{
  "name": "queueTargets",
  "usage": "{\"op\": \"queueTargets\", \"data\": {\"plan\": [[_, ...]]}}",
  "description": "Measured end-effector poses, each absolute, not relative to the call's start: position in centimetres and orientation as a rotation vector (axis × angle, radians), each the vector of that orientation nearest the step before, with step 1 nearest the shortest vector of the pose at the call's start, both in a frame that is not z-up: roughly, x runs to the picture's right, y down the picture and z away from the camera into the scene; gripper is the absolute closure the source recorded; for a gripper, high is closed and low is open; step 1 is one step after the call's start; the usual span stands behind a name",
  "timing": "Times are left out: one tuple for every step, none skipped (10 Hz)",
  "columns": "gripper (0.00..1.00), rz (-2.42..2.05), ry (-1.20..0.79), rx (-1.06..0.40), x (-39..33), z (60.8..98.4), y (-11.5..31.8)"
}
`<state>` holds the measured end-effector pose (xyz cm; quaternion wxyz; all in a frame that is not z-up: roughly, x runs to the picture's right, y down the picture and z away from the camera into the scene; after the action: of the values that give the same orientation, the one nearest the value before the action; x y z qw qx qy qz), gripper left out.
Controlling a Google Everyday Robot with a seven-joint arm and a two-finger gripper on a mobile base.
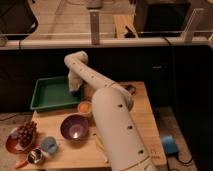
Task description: Wipe tray with sponge
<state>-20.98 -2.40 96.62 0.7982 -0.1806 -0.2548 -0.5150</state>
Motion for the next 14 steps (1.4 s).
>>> {"op": "queueTargets", "data": {"plan": [[1.0, -1.126, -0.564, -0.373, -22.6, 96.3, -2.6], [1.0, -1.152, -0.588, -0.358, -24.4, 95.9, -2.4], [1.0, -1.181, -0.613, -0.344, -26.0, 95.5, -2.1], [1.0, -1.214, -0.639, -0.337, -27.5, 95.0, -1.4], [1.0, -1.25, -0.669, -0.33, -29.0, 94.1, -0.3], [1.0, -1.281, -0.69, -0.328, -29.8, 93.5, 0.9], [1.0, -1.31, -0.71, -0.327, -30.4, 93.1, 1.9], [1.0, -1.336, -0.725, -0.324, -31.2, 92.8, 2.9], [1.0, -1.349, -0.739, -0.317, -31.5, 92.5, 3.5], [1.0, -1.363, -0.74, -0.303, -31.0, 92.1, 3.8], [1.0, -1.368, -0.735, -0.292, -30.3, 91.5, 4.0], [1.0, -1.374, -0.732, -0.283, -29.7, 90.9, 4.4], [1.0, -1.38, -0.729, -0.273, -29.4, 90.6, 4.5], [1.0, -1.38, -0.728, -0.272, -29.4, 90.6, 4.5]]}}
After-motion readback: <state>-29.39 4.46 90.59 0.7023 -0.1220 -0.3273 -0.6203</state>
